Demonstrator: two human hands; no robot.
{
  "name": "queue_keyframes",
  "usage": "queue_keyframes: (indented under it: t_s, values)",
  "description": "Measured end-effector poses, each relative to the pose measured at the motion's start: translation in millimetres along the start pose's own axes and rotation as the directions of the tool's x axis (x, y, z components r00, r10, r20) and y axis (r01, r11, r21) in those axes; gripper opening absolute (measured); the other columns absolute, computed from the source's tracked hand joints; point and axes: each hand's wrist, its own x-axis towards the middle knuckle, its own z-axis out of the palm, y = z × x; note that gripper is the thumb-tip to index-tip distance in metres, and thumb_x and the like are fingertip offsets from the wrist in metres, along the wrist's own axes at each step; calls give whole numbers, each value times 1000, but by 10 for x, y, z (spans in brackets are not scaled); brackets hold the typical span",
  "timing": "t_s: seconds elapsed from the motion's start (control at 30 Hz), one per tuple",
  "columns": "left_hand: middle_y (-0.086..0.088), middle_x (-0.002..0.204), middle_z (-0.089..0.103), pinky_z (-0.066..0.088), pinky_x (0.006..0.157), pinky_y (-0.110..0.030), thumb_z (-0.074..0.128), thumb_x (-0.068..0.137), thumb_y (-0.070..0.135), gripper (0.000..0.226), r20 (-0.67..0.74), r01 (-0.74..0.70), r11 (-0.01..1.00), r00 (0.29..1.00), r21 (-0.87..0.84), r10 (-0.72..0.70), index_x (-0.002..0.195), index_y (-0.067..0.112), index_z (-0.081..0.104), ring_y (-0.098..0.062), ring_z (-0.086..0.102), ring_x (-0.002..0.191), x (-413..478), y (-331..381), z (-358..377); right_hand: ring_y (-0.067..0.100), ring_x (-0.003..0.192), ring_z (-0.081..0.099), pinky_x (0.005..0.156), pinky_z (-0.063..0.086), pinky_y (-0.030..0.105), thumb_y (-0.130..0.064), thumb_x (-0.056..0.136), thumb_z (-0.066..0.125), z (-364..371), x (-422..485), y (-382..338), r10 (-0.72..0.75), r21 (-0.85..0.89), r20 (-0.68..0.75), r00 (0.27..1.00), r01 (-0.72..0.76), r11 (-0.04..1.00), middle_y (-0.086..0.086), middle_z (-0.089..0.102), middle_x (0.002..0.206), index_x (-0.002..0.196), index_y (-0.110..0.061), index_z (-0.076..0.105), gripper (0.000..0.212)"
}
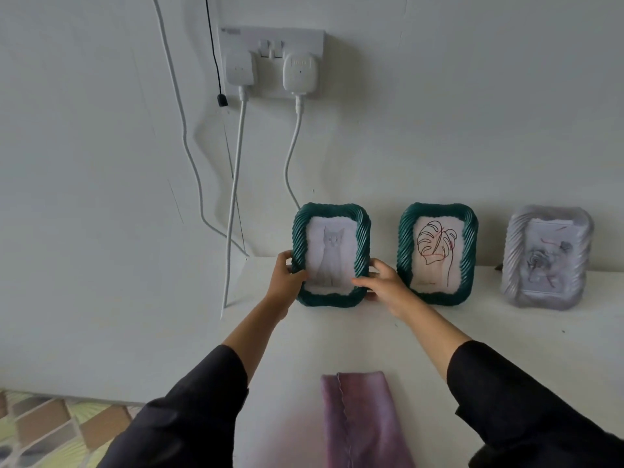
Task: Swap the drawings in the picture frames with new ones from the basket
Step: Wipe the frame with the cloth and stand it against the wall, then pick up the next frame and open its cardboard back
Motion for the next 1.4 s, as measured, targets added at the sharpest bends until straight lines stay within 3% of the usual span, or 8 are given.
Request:
queue_keyframes:
  t_s: [0.63,0.8,0.9,0.97,1.1,1.17,1.27,1.4]
  values:
    - [-14,118,56,45,79,-31,59,85,2,53,-120,48,995,992,93,-36,133,10,39,-23,54,94,-276,-151,-1,16,85,60,74,46,17,2,80,66,-89,-291,212,-9,-42,-55,998,6,999,13,62,100,124,-6,48,48]
    - [-11,124,52,39,98,-33,58,82,0,44,-544,-200,922,757,333,361,125,8,47,-26,45,118,-522,24,248,18,93,56,69,43,19,-1,79,67,-393,-514,237,33,-224,12,999,-29,974,8,60,101,118,-10,52,43]
    - [-13,118,52,39,95,-28,55,79,-7,41,-402,-446,747,645,492,650,119,2,51,-24,46,111,-678,182,538,20,90,57,75,45,24,1,79,67,-618,-640,193,-61,-303,-29,998,50,952,6,61,92,101,-11,62,26]
    - [-9,107,56,48,88,-30,54,82,-7,34,-164,-578,648,670,496,724,115,1,53,-22,53,98,-751,236,759,20,85,58,74,47,21,3,79,65,-786,-718,129,-213,-331,-162,964,150,931,6,63,90,95,-10,64,21]
    - [-9,128,44,52,91,-34,57,86,1,43,340,-603,615,796,507,500,127,9,47,-17,52,97,-768,249,1220,21,84,54,63,41,20,2,80,62,-1156,-756,-14,-443,-474,-446,778,215,854,13,59,107,113,-10,57,36]
    - [-12,143,28,39,108,-32,61,85,5,65,353,-469,709,879,527,320,141,12,29,-23,43,121,-741,238,1455,25,103,53,74,43,28,-3,82,62,-1351,-714,-45,-454,-516,-460,763,187,836,13,52,124,130,-16,46,52]
    - [-14,149,20,26,114,-38,59,86,1,85,268,-229,854,957,466,111,149,16,4,-29,26,138,-637,180,1681,25,132,38,88,41,29,0,86,55,-1558,-648,-40,-342,-461,-340,876,161,873,8,28,151,146,-24,22,72]
    - [-12,154,17,26,116,-42,43,90,-11,83,248,-217,882,961,418,119,150,19,-7,-28,22,142,-507,36,1806,22,144,17,103,34,31,5,91,46,-1725,-558,109,-178,-364,-100,979,130,922,0,10,158,148,-32,9,78]
